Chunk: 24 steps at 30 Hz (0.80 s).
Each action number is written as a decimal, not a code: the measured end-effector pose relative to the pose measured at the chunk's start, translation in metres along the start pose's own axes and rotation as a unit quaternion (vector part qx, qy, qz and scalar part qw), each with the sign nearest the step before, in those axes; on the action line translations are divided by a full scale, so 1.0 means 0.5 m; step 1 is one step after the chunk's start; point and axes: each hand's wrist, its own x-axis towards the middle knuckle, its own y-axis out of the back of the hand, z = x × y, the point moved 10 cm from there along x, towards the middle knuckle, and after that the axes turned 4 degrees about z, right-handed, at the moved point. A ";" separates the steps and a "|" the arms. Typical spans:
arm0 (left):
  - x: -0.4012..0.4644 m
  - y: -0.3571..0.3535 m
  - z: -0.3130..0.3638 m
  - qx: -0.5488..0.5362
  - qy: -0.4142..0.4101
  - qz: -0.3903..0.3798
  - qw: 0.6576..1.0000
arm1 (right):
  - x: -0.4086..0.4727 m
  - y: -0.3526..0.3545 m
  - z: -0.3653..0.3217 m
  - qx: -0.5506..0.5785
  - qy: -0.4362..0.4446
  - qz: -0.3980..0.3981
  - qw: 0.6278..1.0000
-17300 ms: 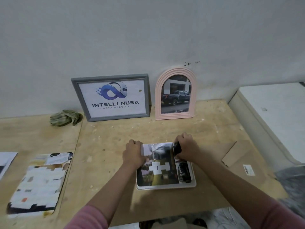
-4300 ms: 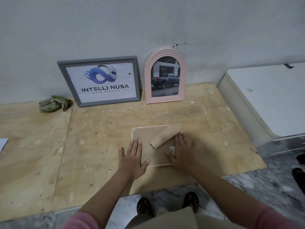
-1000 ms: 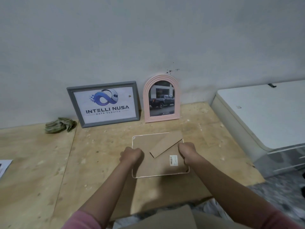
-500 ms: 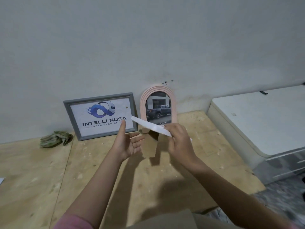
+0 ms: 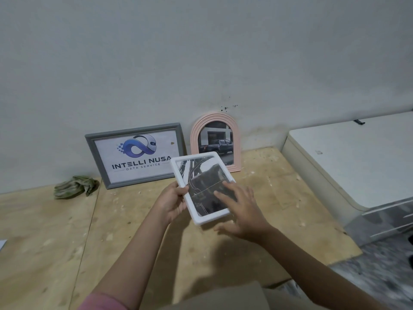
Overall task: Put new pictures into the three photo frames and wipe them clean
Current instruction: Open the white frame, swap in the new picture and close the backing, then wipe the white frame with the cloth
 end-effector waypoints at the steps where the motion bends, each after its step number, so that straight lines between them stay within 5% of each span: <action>1: 0.001 0.008 0.002 0.005 -0.006 0.003 1.000 | 0.002 0.002 0.022 0.041 -0.062 -0.011 0.997; 5: -0.008 0.029 -0.003 0.012 -0.011 0.005 1.000 | -0.004 0.014 0.112 0.201 -0.318 0.058 0.925; 9: -0.020 0.031 -0.019 0.014 -0.014 -0.001 1.000 | -0.020 -0.087 0.173 0.404 -0.516 0.018 0.755; 11: -0.027 0.036 -0.027 0.021 -0.019 0.009 1.000 | -0.029 -0.116 0.180 0.434 -0.548 0.008 0.715; 24: -0.090 0.134 -0.050 0.082 -0.050 0.163 0.982 | 0.037 -0.141 0.119 0.378 -0.448 -0.075 0.807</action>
